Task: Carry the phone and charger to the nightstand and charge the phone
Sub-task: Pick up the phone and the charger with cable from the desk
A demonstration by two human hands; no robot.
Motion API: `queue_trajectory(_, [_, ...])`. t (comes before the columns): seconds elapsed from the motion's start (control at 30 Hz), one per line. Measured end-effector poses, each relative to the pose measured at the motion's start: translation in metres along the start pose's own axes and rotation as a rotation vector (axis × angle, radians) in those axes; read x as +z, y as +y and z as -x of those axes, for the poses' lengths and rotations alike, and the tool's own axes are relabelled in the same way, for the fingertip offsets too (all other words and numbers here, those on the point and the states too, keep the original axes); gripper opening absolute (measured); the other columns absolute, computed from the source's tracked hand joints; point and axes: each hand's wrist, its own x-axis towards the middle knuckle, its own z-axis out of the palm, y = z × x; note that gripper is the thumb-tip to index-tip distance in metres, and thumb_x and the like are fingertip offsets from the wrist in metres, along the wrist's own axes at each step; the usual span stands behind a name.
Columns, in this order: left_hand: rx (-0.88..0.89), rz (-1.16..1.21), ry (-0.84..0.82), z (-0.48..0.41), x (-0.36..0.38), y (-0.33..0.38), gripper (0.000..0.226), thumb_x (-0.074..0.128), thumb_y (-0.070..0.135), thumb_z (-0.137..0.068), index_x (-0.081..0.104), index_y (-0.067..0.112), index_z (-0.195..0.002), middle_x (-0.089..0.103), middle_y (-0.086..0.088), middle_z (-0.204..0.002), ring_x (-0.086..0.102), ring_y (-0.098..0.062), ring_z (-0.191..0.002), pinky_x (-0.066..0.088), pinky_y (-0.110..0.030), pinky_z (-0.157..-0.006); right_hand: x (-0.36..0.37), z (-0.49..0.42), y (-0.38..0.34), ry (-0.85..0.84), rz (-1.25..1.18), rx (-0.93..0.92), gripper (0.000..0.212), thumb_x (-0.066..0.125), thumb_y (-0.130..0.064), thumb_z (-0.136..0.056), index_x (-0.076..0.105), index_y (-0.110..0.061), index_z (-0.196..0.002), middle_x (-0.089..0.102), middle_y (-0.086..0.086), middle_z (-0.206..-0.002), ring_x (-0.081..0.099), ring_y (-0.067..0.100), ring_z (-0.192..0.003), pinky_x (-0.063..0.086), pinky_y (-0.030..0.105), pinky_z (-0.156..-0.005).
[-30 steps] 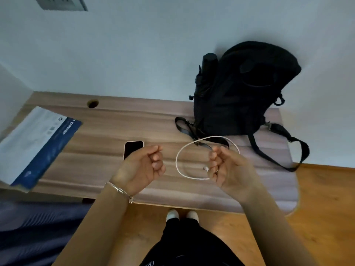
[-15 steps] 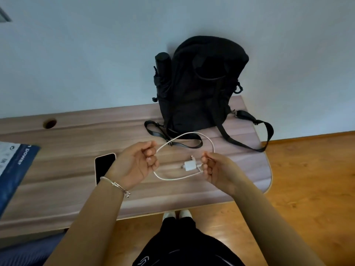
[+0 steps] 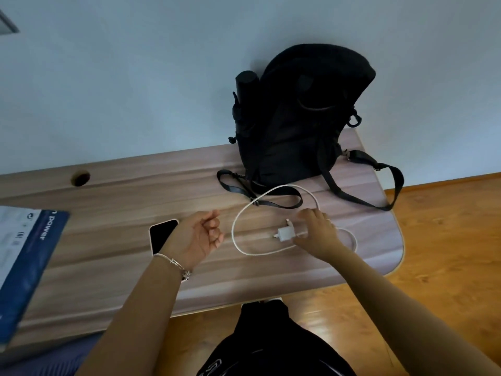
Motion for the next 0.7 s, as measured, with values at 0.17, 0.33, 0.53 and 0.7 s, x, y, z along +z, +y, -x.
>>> queue_trajectory(0.17, [0.006,-0.01,-0.038,-0.004,-0.003,-0.004,0.014,0.054,0.018,-0.074,0.056,0.01,-0.085,0.046,0.005,-0.051,0.04,-0.008,-0.039,0.049,-0.024,-0.049,0.015,-0.007,0.009,-0.044,0.207,-0.027,0.069,0.069,-0.036,-0.075,0.037,-0.019,-0.134,0.039,0.006,-0.139,0.033,0.029,-0.132,0.022,0.044,-0.109])
queue_trajectory(0.33, [0.009,-0.011,-0.041,-0.006,-0.004,-0.008,0.019,0.056,0.019,-0.069,0.056,0.01,-0.086,0.046,0.004,-0.051,0.04,-0.008,-0.039,0.05,-0.023,-0.05,0.021,-0.011,0.019,-0.059,0.26,-0.024,0.06,0.066,-0.034,-0.079,0.041,-0.021,-0.131,0.045,0.004,-0.135,0.039,0.027,-0.128,0.022,0.044,-0.109])
queue_trajectory(0.53, [0.034,-0.008,-0.038,-0.008,-0.006,-0.006,0.018,0.057,0.019,-0.071,0.057,0.009,-0.086,0.048,0.004,-0.053,0.042,-0.008,-0.041,0.05,-0.025,-0.05,0.027,-0.014,0.023,-0.054,0.364,-0.028,0.031,0.055,-0.03,-0.085,0.05,-0.019,-0.114,0.062,0.004,-0.115,0.053,0.026,-0.108,0.03,0.038,-0.092])
queue_trajectory(0.7, [0.059,0.02,-0.03,-0.006,-0.01,-0.009,0.019,0.057,0.019,-0.072,0.058,0.009,-0.088,0.049,0.004,-0.053,0.043,-0.009,-0.041,0.05,-0.025,-0.05,0.034,-0.011,0.025,-0.053,0.429,-0.051,0.023,0.047,-0.026,-0.092,0.052,-0.019,-0.113,0.064,0.002,-0.111,0.057,0.024,-0.103,0.031,0.036,-0.088])
